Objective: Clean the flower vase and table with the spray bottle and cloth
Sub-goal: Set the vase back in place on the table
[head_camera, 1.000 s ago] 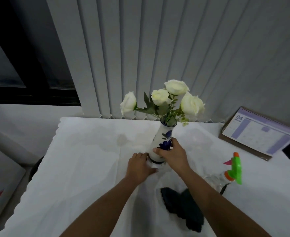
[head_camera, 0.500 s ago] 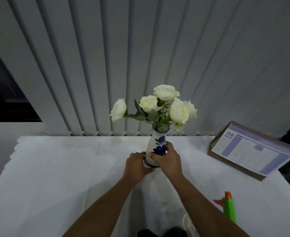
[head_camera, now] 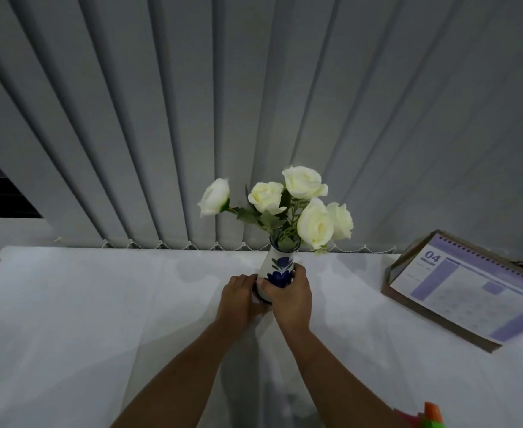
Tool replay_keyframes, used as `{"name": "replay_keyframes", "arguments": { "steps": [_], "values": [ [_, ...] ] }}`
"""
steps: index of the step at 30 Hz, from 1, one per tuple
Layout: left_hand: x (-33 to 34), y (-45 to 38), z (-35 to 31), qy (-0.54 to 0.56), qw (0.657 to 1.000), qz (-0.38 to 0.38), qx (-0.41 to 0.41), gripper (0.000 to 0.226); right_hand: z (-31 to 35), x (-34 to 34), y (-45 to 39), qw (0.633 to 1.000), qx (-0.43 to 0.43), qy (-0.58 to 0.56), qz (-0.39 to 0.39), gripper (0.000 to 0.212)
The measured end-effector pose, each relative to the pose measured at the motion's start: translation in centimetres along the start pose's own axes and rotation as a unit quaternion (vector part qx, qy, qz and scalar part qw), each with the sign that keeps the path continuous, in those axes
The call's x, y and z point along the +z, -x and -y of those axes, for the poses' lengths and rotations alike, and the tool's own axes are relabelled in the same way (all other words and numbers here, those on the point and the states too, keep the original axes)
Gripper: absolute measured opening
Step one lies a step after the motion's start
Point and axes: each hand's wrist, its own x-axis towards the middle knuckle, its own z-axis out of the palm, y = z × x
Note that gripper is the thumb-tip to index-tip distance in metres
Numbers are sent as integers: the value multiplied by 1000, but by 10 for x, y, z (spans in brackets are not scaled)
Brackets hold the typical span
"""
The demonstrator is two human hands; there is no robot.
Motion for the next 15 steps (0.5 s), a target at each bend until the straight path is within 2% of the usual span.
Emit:
{"name": "replay_keyframes", "arguments": {
  "steps": [7, 15],
  "values": [
    [-9, -14, 6, -57, 998, 28, 23, 62, 3, 8, -5, 1000, 10, 10, -23, 65],
    [-15, -8, 4, -82, 995, 61, 14, 60, 7, 2, 0, 1000, 22, -6, 9, 71]
  ]
}}
